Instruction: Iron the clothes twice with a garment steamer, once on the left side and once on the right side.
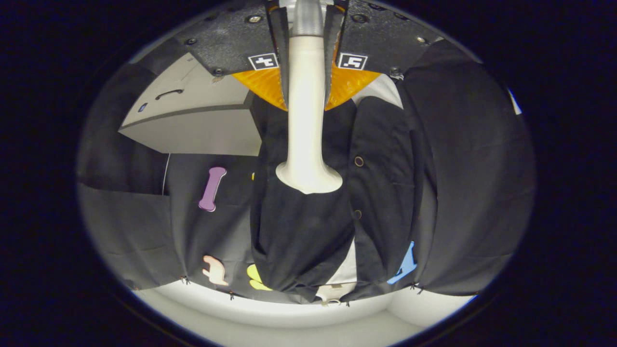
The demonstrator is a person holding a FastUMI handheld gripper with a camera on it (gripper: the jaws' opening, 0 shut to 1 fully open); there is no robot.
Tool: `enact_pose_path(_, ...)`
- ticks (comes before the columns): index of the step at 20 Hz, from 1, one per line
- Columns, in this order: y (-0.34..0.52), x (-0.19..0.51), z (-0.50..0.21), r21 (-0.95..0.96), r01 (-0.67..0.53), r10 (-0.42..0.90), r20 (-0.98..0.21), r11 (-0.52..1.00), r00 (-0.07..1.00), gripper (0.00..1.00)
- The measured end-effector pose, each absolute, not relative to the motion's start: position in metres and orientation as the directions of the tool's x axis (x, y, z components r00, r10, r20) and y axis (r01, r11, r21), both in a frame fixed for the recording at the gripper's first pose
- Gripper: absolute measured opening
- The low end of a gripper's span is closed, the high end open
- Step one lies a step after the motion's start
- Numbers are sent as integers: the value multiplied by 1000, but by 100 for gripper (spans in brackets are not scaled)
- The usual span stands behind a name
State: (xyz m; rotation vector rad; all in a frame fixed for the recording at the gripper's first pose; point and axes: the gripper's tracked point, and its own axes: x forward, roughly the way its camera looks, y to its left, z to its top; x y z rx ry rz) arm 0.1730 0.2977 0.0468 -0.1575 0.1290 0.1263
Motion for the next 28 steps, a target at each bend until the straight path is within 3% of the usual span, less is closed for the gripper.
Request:
enact_pose_path(18, 276, 173, -69, -199, -164, 78, -381, 966, 921, 32)
enact_pose_path(28, 269, 163, -97, -182, -214, 104, -476, 960, 873, 32)
